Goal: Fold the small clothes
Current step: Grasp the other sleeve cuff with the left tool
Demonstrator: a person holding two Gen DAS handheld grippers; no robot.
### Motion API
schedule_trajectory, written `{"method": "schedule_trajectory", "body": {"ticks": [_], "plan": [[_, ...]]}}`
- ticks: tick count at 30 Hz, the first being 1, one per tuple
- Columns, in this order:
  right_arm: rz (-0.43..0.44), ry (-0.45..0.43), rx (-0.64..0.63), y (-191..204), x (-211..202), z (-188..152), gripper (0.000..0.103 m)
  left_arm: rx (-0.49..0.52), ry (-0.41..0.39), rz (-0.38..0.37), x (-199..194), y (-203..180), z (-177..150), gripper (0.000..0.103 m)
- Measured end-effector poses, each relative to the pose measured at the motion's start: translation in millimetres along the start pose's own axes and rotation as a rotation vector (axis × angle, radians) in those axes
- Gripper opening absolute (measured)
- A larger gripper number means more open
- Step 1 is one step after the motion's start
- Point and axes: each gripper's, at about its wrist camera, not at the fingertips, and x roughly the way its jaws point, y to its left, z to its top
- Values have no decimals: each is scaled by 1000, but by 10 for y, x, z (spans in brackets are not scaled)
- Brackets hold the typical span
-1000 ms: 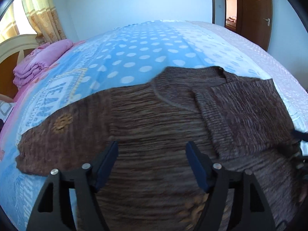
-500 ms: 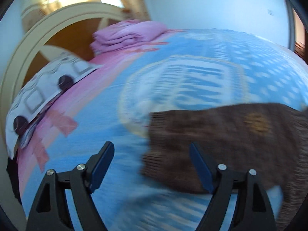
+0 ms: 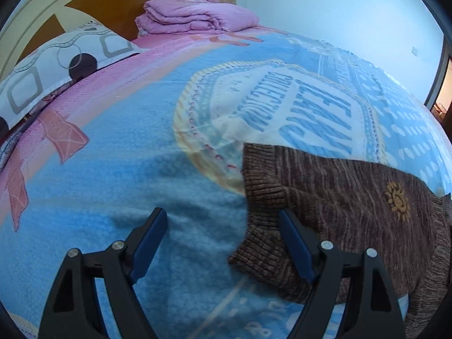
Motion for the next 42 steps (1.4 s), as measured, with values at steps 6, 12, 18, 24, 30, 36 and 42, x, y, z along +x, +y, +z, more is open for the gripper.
{"method": "schedule_trajectory", "body": {"ticks": [6, 12, 18, 24, 30, 36, 42], "plan": [[18, 18, 27, -46, 64, 0, 87, -2, 20, -80, -37, -19, 0, 58], [-3, 16, 17, -18, 61, -1, 88, -128, 29, -180, -170, 97, -56, 73], [-33, 9, -2, 19, 51, -2, 89, -114, 40, -193, -163, 46, -134, 73], [-49, 6, -8, 31, 43, 1, 90, 0, 21, -158, -165, -96, -188, 12], [-12, -4, 38, -139, -116, 51, 90, -27, 22, -223, -306, -59, -107, 12], [-14, -80, 77, -538, -536, 114, 90, 1, -66, -256, -700, -242, 75, 12], [-43, -105, 169, -1037, -807, -17, 90, 22, -110, -316, -1002, -612, 235, 12]]}}
